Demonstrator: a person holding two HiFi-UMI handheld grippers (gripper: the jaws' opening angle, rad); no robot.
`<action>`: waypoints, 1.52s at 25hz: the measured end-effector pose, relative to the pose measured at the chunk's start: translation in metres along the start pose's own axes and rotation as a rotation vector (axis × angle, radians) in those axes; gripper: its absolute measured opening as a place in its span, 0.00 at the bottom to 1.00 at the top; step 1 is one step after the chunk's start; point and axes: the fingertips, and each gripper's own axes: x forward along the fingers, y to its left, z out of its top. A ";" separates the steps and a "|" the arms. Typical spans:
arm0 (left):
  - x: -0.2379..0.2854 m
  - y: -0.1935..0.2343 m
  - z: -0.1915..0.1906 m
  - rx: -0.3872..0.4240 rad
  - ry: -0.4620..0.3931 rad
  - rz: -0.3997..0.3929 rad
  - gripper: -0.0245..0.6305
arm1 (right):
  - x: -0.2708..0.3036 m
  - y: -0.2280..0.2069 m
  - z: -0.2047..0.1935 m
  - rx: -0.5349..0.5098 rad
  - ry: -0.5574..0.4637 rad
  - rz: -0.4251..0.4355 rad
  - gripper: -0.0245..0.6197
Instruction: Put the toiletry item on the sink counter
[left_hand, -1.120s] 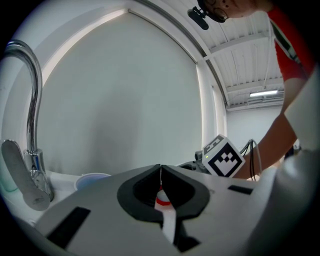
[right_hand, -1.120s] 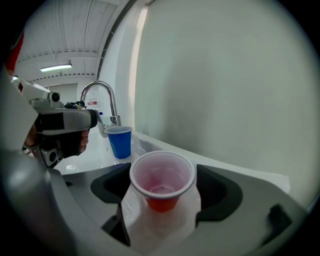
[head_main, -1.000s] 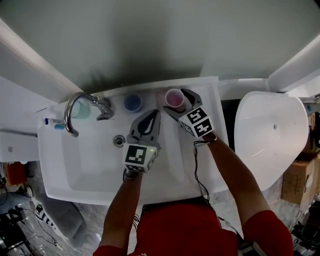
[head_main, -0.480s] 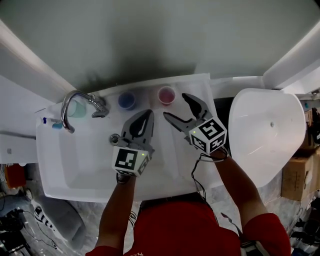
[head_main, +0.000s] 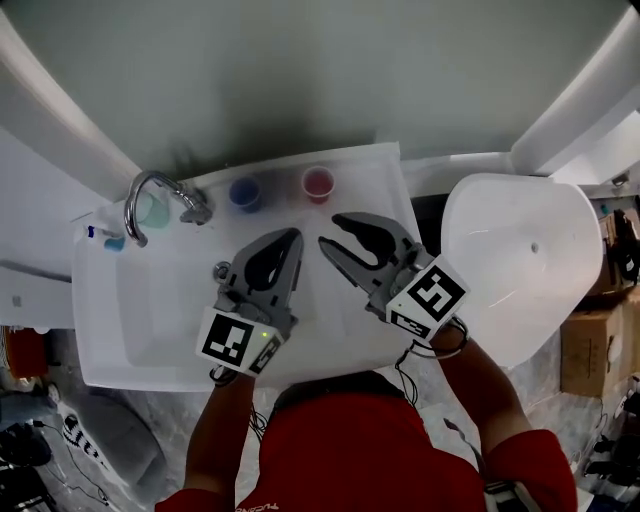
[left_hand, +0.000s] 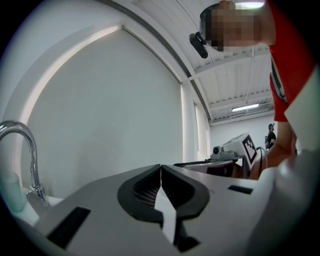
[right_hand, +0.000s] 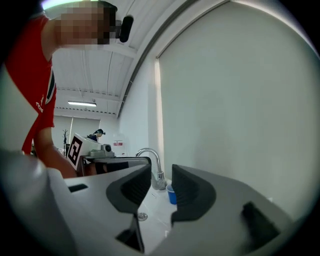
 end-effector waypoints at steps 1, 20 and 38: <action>-0.005 -0.005 0.006 0.000 -0.007 -0.004 0.06 | -0.004 0.006 0.005 -0.004 -0.010 0.001 0.24; -0.049 -0.068 0.020 0.001 0.007 -0.100 0.06 | -0.045 0.079 0.022 -0.025 -0.057 0.087 0.08; -0.052 -0.087 0.019 0.004 -0.004 -0.117 0.06 | -0.066 0.090 0.022 -0.044 -0.044 0.094 0.08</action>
